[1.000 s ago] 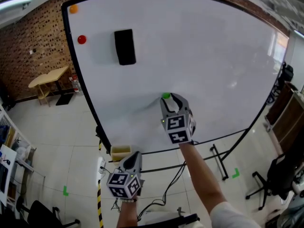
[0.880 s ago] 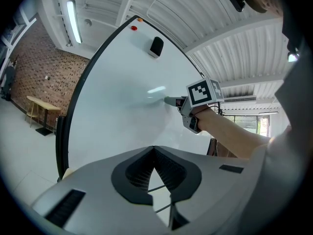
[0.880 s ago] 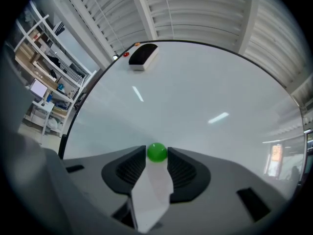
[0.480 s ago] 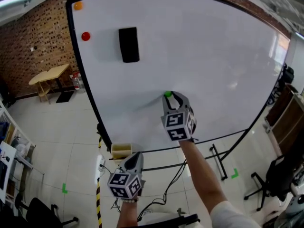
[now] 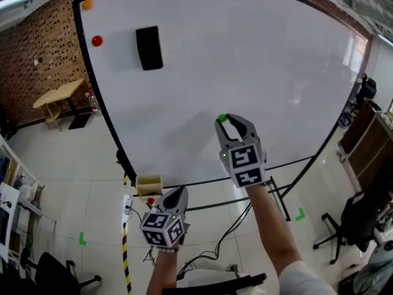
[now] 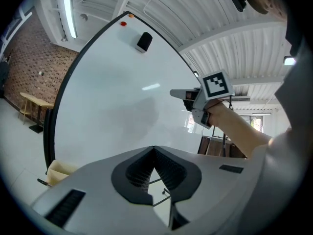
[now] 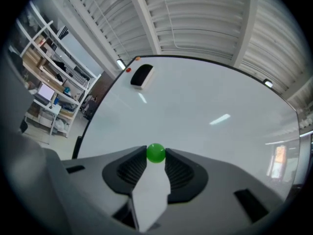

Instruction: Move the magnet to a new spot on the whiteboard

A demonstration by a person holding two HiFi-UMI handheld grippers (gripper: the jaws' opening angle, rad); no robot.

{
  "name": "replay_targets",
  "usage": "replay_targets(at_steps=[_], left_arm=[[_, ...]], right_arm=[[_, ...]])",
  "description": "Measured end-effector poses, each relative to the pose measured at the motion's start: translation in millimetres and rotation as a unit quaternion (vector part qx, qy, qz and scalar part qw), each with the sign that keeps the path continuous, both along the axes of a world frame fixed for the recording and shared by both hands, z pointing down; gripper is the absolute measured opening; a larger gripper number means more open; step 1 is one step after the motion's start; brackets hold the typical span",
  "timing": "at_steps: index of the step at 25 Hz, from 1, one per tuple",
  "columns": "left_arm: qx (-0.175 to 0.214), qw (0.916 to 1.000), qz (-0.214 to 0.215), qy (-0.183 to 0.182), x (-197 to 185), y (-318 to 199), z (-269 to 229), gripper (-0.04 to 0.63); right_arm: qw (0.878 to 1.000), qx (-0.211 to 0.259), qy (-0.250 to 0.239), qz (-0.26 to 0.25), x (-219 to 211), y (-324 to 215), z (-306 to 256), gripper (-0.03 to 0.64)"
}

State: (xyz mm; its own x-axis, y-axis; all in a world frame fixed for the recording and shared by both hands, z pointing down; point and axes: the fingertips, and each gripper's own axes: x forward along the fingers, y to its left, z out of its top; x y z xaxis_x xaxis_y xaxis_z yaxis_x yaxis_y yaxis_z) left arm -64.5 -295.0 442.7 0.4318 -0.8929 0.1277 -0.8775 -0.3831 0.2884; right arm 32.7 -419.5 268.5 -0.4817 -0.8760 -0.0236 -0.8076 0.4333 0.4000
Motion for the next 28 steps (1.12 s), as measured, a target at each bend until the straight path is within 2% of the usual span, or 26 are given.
replay_targets(at_steps=[5, 9, 15, 21, 28], left_arm=[[-0.004, 0.9995, 0.031, -0.007, 33.7, -3.1, 0.9, -0.011], [-0.009, 0.9987, 0.049, -0.009, 58.9, -8.4, 4.4, -0.011], [-0.012, 0.9974, 0.069, -0.015, 88.7, -11.3, 6.4, -0.011], [-0.01, 0.9971, 0.073, -0.021, 104.0, -9.8, 2.1, -0.011], [-0.006, 0.9975, 0.066, -0.026, 107.7, -9.1, 1.1, -0.011]], right_arm=[[0.998, -0.039, -0.056, 0.004, 77.0, 51.0, 22.1, 0.135], [0.993, -0.061, -0.089, 0.056, 142.2, 77.9, 58.0, 0.135], [0.976, -0.109, -0.149, 0.119, 216.7, 111.6, 112.5, 0.137], [0.964, -0.15, -0.18, 0.129, 237.6, 139.6, 151.9, 0.137], [0.962, -0.154, -0.196, 0.115, 231.5, 148.0, 158.9, 0.137]])
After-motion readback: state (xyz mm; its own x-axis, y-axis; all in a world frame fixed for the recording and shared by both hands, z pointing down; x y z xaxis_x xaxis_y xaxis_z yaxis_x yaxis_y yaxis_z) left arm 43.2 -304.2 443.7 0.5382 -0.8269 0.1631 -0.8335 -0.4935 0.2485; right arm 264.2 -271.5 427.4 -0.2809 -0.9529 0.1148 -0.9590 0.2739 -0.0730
